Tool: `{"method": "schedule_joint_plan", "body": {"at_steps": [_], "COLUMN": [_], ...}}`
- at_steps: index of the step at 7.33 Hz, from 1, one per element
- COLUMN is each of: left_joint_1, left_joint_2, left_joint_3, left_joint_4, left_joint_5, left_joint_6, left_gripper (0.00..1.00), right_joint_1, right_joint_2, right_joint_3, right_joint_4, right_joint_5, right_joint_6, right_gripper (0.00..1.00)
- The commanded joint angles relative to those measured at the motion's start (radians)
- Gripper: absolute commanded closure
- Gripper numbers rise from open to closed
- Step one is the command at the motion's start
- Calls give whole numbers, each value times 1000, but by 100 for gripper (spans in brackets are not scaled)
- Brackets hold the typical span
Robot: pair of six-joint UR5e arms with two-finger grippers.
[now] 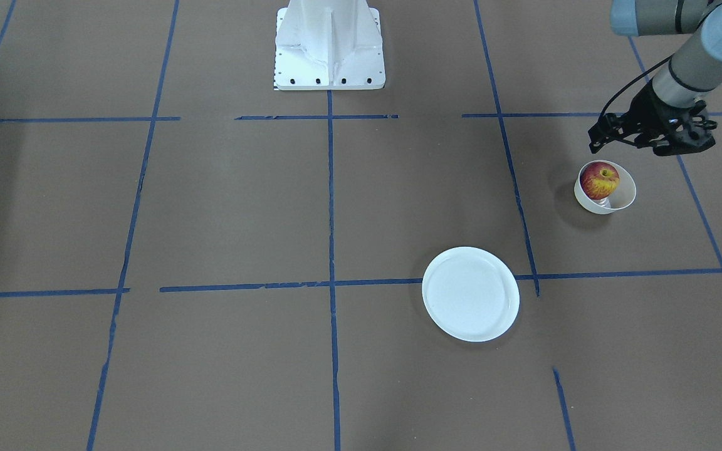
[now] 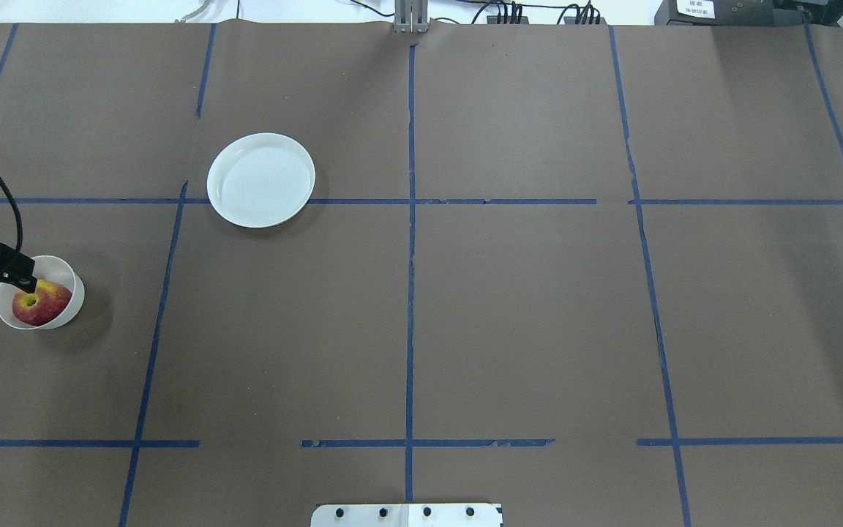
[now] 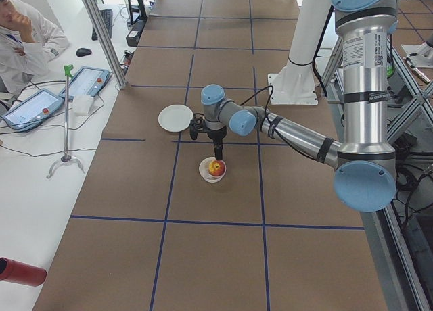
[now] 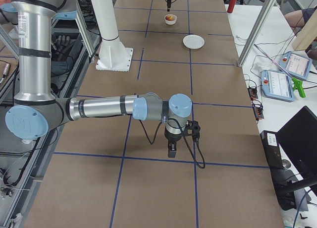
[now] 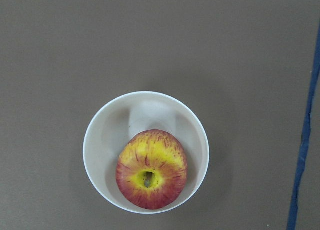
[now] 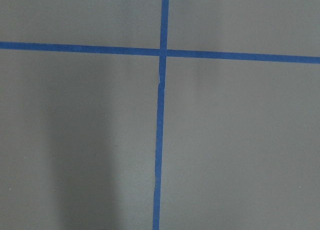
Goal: Move apple from plate to bowl
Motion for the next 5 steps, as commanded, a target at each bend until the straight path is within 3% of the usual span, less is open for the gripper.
{"method": "schedule_joint_plan", "body": {"at_steps": [1,3,5], "left_joint_1": [-182,-388,-616], "left_joint_2": [18,112,167], "left_joint_3": [-43,-24,78], "left_joint_4": [39,39,39], "left_joint_5": [-3,-70,-73], "left_joint_6": [155,437,731], "left_gripper": [0,0,0], "right_joint_1": [0,0,0], "right_joint_2": [0,0,0], "right_joint_3": [0,0,0], "right_joint_4": [0,0,0], "right_joint_5": [0,0,0], "right_joint_6": [0,-1,0], "right_gripper": [0,0,0]}}
